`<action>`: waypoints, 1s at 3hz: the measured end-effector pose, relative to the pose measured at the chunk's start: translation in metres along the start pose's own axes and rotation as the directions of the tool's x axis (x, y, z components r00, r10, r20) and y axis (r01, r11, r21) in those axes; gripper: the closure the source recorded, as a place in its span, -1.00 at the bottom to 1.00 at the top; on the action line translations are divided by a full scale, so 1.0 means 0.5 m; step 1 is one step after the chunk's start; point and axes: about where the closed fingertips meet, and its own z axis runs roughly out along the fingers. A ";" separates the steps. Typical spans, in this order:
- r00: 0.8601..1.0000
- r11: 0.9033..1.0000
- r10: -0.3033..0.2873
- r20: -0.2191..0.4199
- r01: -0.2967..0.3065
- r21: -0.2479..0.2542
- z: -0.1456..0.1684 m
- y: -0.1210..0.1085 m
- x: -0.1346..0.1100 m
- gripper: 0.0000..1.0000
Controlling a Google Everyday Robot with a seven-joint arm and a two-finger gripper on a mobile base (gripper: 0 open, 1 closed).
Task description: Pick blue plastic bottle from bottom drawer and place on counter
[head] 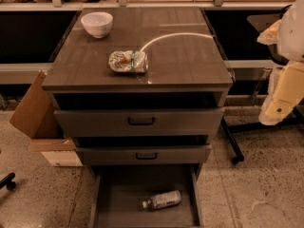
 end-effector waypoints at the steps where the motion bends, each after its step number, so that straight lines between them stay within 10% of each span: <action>1: 1.000 1.000 0.000 0.000 0.000 0.000 0.000 0.000 0.000 -1.00; 3: 0.992 0.991 -0.025 0.127 0.042 -0.128 0.127 0.047 -0.001 -1.00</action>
Offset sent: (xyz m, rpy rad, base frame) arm 0.0035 0.0119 -0.0689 0.1403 0.1203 0.0979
